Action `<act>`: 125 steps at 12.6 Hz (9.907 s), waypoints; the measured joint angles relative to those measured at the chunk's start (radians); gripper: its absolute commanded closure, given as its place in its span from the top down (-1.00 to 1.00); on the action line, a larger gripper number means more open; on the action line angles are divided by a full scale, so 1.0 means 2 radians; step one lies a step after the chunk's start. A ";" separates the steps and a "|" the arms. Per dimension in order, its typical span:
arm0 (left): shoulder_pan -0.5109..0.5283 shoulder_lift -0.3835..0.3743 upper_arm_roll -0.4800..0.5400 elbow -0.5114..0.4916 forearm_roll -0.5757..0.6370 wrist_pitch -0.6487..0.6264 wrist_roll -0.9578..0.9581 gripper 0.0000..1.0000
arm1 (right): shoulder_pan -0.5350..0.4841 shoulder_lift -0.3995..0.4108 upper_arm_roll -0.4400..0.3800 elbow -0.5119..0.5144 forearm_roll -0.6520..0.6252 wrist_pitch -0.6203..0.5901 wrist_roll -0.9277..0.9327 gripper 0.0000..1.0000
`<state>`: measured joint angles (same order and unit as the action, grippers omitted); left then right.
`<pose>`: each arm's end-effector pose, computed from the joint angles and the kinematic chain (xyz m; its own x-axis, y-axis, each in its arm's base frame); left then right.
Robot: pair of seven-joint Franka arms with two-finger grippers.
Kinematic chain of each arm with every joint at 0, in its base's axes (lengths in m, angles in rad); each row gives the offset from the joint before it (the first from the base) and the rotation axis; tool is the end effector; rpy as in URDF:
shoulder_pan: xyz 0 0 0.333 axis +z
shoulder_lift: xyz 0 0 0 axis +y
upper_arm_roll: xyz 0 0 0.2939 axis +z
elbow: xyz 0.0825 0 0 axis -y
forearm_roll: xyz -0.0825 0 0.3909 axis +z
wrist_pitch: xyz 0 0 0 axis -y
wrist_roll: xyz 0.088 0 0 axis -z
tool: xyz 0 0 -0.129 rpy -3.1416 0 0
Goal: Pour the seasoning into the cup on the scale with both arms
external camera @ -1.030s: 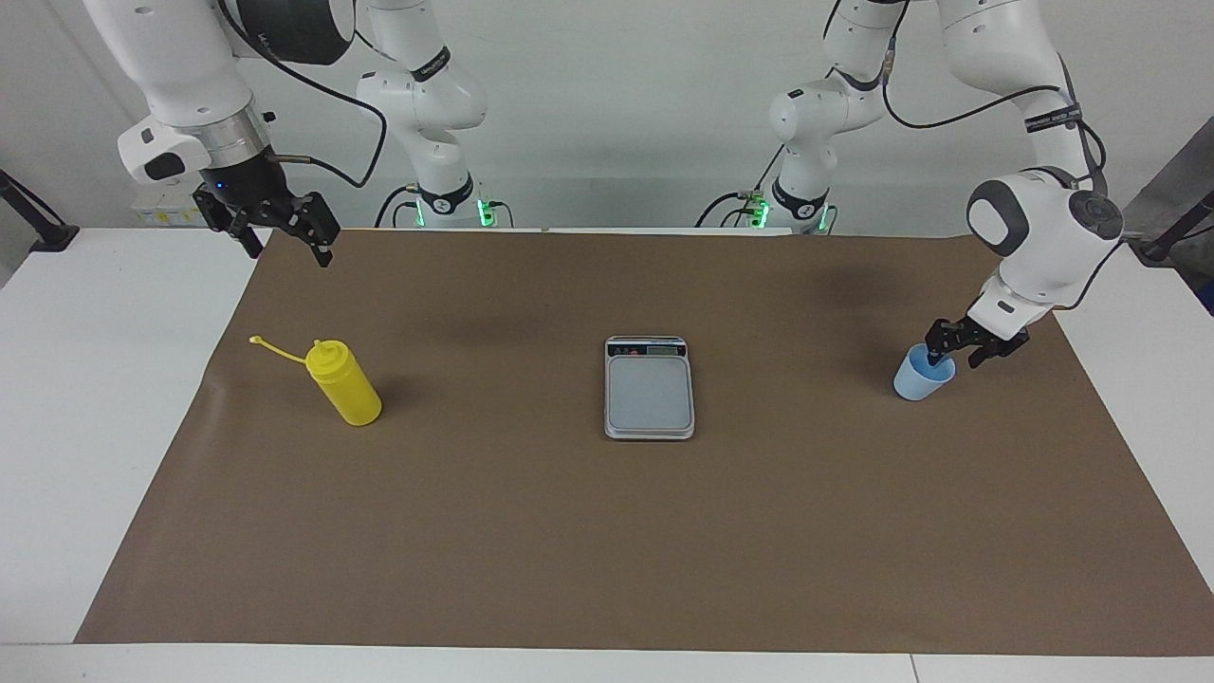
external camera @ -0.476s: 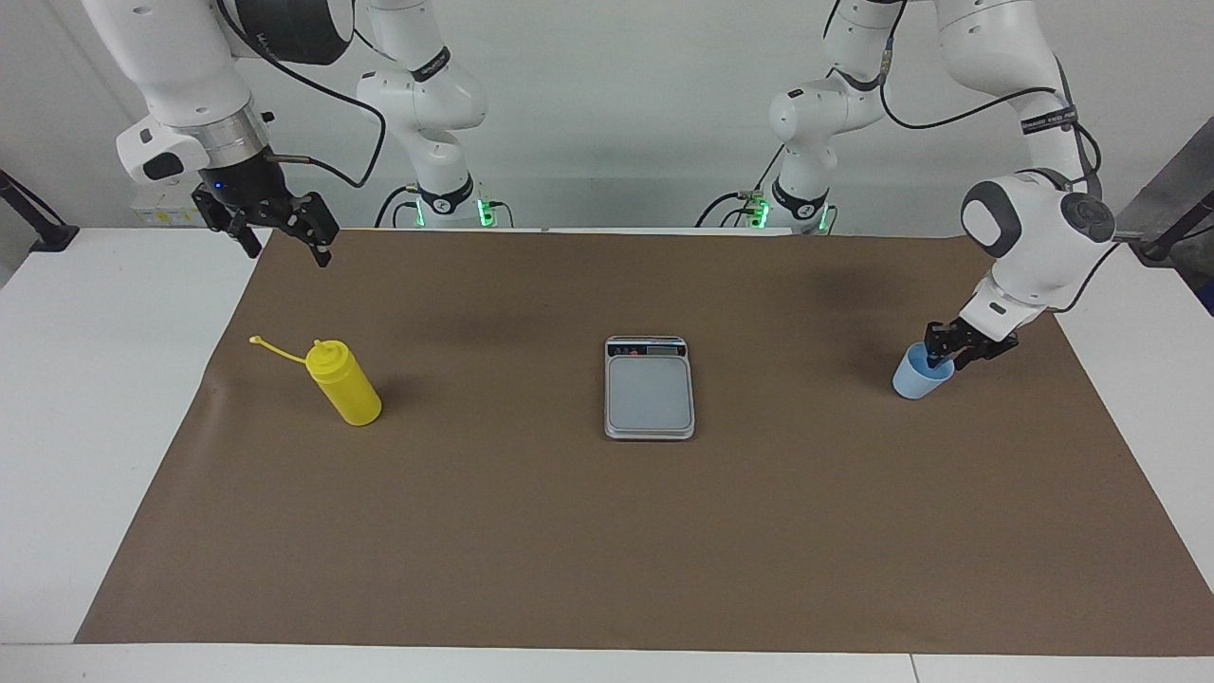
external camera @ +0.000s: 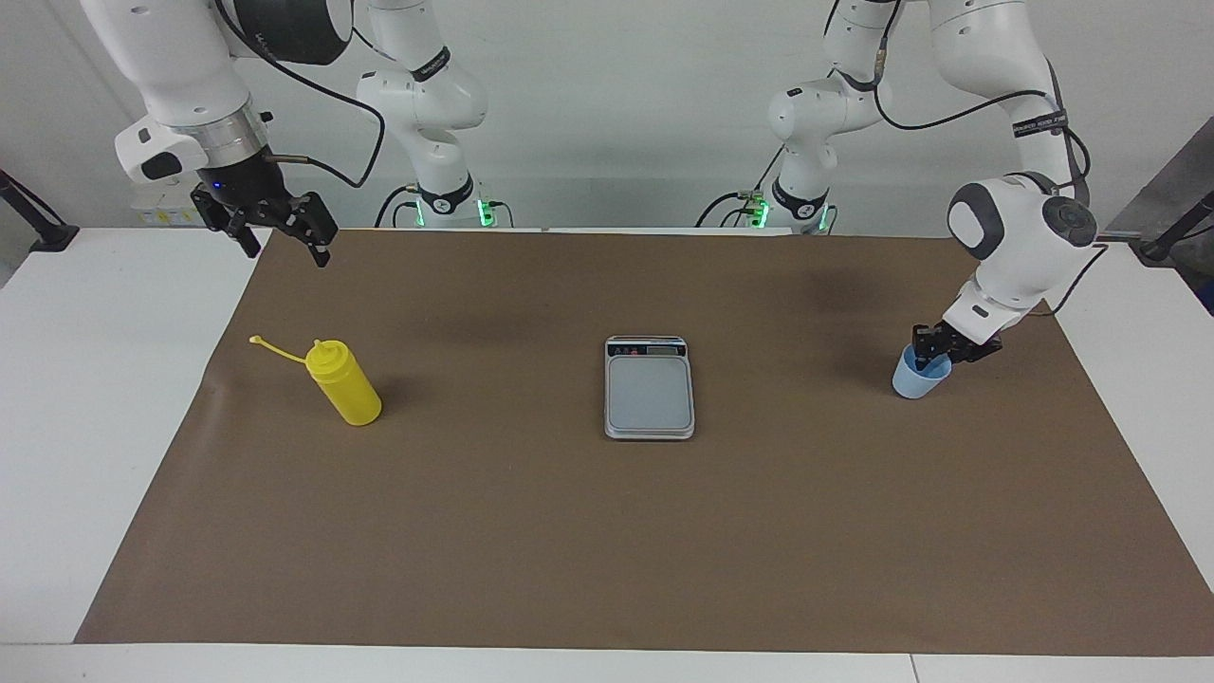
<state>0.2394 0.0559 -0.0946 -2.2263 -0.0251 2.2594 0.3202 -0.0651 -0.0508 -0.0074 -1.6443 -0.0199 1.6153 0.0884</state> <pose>0.5284 0.0758 0.2983 0.9872 -0.1587 -0.0140 -0.1582 -0.9869 0.0302 0.5493 -0.0425 0.5773 0.9870 -0.1593 0.0234 -0.1597 -0.9870 0.0175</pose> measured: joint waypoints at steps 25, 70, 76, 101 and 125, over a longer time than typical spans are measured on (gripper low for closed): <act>-0.079 0.008 -0.002 0.033 -0.001 0.021 -0.167 -0.91 | -0.003 0.000 0.000 0.000 0.000 0.000 0.000 1.00; -0.368 0.129 -0.004 0.210 -0.056 -0.050 -0.576 -0.16 | -0.003 0.000 0.000 -0.002 0.000 -0.002 0.000 1.00; -0.368 0.133 -0.003 0.280 -0.046 -0.155 -0.576 -0.14 | -0.018 0.000 -0.002 -0.008 0.000 -0.002 -0.018 1.00; -0.105 0.039 0.014 0.425 0.022 -0.432 -0.142 0.94 | -0.175 -0.034 -0.005 -0.209 0.226 0.207 -0.558 1.00; -0.118 -0.012 0.019 0.321 0.022 -0.317 -0.169 1.00 | -0.223 0.153 -0.002 -0.290 0.628 0.198 -1.125 1.00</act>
<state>0.0039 0.0322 -0.0565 -1.5845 0.0183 1.6251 -0.0171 -0.5120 0.2556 -0.0112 -2.2247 1.2365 2.0108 -2.1625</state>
